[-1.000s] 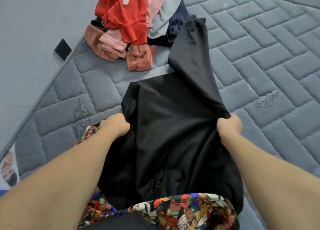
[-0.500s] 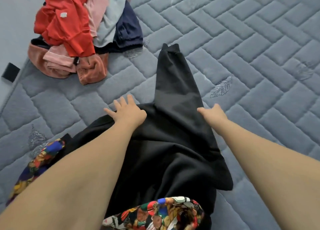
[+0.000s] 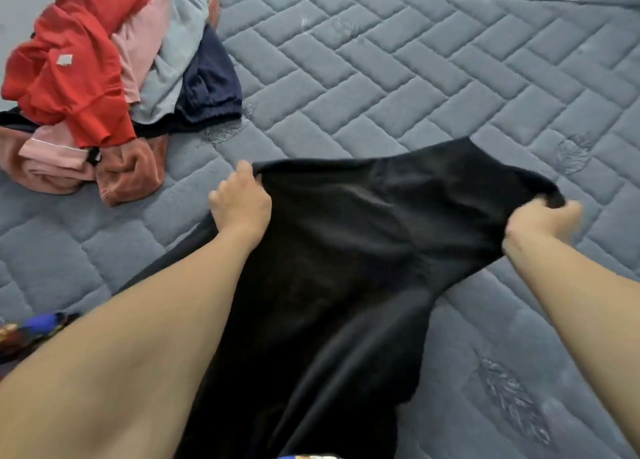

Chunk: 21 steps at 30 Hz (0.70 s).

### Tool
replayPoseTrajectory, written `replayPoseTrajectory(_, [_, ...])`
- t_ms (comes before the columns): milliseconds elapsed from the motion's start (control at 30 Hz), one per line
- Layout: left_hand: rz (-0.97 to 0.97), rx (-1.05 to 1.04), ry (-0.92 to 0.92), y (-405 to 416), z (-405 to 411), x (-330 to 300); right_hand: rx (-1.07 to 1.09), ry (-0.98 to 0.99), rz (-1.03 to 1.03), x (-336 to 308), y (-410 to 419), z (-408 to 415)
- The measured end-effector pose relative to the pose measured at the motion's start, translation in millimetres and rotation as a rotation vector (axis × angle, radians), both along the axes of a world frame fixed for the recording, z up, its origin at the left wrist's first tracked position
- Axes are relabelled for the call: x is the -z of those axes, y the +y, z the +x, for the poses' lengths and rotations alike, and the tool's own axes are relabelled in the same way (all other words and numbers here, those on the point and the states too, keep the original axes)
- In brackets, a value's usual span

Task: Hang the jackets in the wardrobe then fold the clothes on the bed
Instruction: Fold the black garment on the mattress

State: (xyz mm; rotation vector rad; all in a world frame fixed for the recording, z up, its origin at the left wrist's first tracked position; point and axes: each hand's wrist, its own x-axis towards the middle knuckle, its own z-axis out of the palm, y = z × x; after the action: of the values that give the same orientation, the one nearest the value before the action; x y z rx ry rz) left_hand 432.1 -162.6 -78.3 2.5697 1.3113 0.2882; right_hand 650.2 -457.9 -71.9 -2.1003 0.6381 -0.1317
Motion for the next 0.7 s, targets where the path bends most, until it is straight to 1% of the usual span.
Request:
replayPoseTrajectory(33, [0.047, 0.051, -0.045, -0.3, 30.9, -12.6, 0.106, 0.048, -0.021, -6.4, -17.5, 20.9])
replayPoseTrajectory(100, [0.134, 0.190, -0.013, -11.3, 92.4, -27.8, 0.213, 0.154, -0.157, -5.0, -36.5, 46.3])
replayPoseTrajectory(133, [0.123, 0.208, 0.029, -19.8, 118.2, -31.0, 0.240, 0.210, -0.254, -1.6, -39.7, 49.3])
replayPoseTrajectory(167, [0.072, 0.202, 0.089, -30.9, 139.5, -28.7, 0.236, 0.259, -0.346, -0.1, -39.6, 45.9])
replayPoseTrajectory(200, [0.006, 0.185, 0.153, -38.8, 146.0, -21.8, 0.155, 0.262, -0.453, 4.6, -33.0, 35.2])
replayPoseTrajectory(233, [-0.071, 0.183, 0.210, -46.2, 145.1, -7.7, -0.028, 0.211, -0.582, 12.9, -27.6, 22.3])
replayPoseTrajectory(300, [-0.270, 0.237, 0.370, -62.1, 128.8, 33.4, -0.534, 0.083, -0.777, 40.8, -0.1, -8.0])
replayPoseTrajectory(333, [-0.389, 0.253, 0.462, -68.0, 112.8, 56.0, -0.792, 0.069, -0.826, 57.8, 19.9, -24.8])
replayPoseTrajectory(367, [-0.472, 0.264, 0.533, -72.4, 95.6, 75.2, -0.998, 0.098, -0.867, 76.2, 39.2, -43.2])
replayPoseTrajectory(400, [-0.487, 0.275, 0.564, -75.2, 82.8, 90.9, -1.123, 0.130, -0.901, 95.0, 51.7, -57.2])
replayPoseTrajectory(433, [-0.464, 0.283, 0.563, -74.8, 76.5, 104.2, -1.152, 0.130, -0.920, 111.1, 58.9, -65.8])
replayPoseTrajectory(533, [-0.427, 0.311, 0.576, -69.3, 82.7, 122.2, -1.024, 0.018, -0.922, 141.0, 57.2, -68.8])
replayPoseTrajectory(600, [-0.387, 0.349, 0.602, -62.6, 85.4, 122.9, -1.001, -0.072, -0.898, 150.8, 56.4, -69.0])
replayPoseTrajectory(700, [-0.424, 0.366, 0.622, -59.0, 88.3, 122.5, -1.003, -0.075, -0.900, 151.4, 60.4, -67.8])
